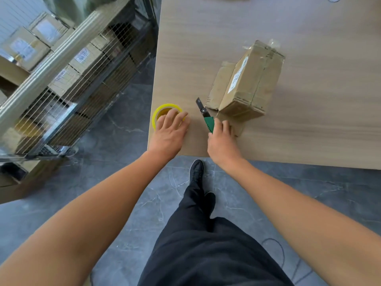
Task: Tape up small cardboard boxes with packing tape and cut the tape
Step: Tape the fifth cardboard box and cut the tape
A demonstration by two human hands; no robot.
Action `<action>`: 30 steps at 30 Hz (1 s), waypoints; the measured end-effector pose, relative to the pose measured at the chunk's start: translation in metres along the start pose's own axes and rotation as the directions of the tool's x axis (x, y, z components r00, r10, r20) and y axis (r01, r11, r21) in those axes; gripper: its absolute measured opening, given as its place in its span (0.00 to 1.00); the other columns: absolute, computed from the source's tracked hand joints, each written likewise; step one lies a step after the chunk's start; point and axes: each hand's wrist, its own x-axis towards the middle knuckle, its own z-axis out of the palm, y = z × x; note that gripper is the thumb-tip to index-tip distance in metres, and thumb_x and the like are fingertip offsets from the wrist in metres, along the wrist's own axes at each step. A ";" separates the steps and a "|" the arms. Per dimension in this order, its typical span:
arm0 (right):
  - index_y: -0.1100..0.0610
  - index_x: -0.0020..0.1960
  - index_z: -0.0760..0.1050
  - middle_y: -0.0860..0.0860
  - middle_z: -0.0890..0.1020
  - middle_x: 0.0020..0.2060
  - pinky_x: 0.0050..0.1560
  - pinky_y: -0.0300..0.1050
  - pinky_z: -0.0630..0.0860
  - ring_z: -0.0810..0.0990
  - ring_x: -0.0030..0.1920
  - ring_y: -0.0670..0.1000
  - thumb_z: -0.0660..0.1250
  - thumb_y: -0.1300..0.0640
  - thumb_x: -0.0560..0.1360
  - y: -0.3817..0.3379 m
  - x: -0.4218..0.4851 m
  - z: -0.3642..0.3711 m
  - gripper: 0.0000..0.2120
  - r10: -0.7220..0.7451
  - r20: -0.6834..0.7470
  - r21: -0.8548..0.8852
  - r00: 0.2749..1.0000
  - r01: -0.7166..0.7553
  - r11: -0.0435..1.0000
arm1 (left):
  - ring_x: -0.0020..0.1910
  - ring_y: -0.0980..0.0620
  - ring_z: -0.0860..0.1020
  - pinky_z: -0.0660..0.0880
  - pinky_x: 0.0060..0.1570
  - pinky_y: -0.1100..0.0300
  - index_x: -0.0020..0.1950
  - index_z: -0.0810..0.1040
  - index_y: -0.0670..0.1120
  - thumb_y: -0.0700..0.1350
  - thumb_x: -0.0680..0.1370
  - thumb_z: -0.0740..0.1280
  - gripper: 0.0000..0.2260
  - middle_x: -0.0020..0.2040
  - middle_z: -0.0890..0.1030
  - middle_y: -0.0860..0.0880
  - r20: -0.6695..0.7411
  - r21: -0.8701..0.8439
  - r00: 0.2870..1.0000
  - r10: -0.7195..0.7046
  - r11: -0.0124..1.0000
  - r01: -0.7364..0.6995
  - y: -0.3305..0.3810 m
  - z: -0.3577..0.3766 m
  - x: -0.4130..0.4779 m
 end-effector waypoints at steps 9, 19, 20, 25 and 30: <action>0.62 0.78 0.63 0.59 0.70 0.67 0.68 0.54 0.65 0.68 0.65 0.62 0.63 0.53 0.82 0.026 -0.029 0.008 0.27 -0.130 -0.185 -0.005 0.974 0.132 0.991 | 0.79 0.46 0.47 0.50 0.74 0.44 0.82 0.51 0.53 0.51 0.85 0.54 0.26 0.80 0.54 0.52 0.161 -0.054 0.979 -0.123 0.990 0.133 0.017 -0.022 0.002; 0.64 0.71 0.70 0.59 0.74 0.66 0.70 0.44 0.63 0.71 0.68 0.58 0.59 0.51 0.81 0.092 -0.041 -0.119 0.24 -0.022 -0.478 0.330 0.878 0.203 0.922 | 0.82 0.47 0.50 0.49 0.79 0.52 0.80 0.62 0.44 0.48 0.85 0.58 0.24 0.80 0.61 0.48 -0.140 -0.389 0.990 -0.032 0.921 -0.026 0.111 -0.112 0.062; 0.64 0.72 0.68 0.59 0.73 0.67 0.71 0.45 0.63 0.70 0.69 0.57 0.59 0.50 0.81 0.095 -0.029 -0.130 0.25 -0.032 -0.472 0.331 0.881 0.210 0.920 | 0.82 0.46 0.50 0.49 0.79 0.52 0.80 0.63 0.43 0.47 0.85 0.59 0.23 0.80 0.62 0.47 -0.160 -0.396 0.987 -0.013 0.917 -0.053 0.117 -0.117 0.078; 0.64 0.76 0.65 0.59 0.68 0.74 0.77 0.46 0.58 0.64 0.76 0.57 0.59 0.56 0.84 0.103 0.047 -0.162 0.23 -0.151 -0.427 0.245 0.892 0.274 0.930 | 0.82 0.49 0.49 0.48 0.79 0.54 0.80 0.61 0.46 0.46 0.85 0.55 0.22 0.81 0.59 0.51 -0.112 -0.375 0.991 0.071 0.921 -0.108 0.124 -0.118 0.169; 0.65 0.76 0.65 0.60 0.68 0.75 0.78 0.46 0.55 0.63 0.76 0.58 0.59 0.58 0.84 0.101 0.125 -0.179 0.23 -0.279 -0.296 0.158 0.913 0.335 0.929 | 0.81 0.47 0.53 0.51 0.79 0.53 0.82 0.56 0.43 0.48 0.86 0.56 0.25 0.82 0.55 0.47 -0.008 -0.454 0.997 0.071 0.889 -0.067 0.111 -0.092 0.214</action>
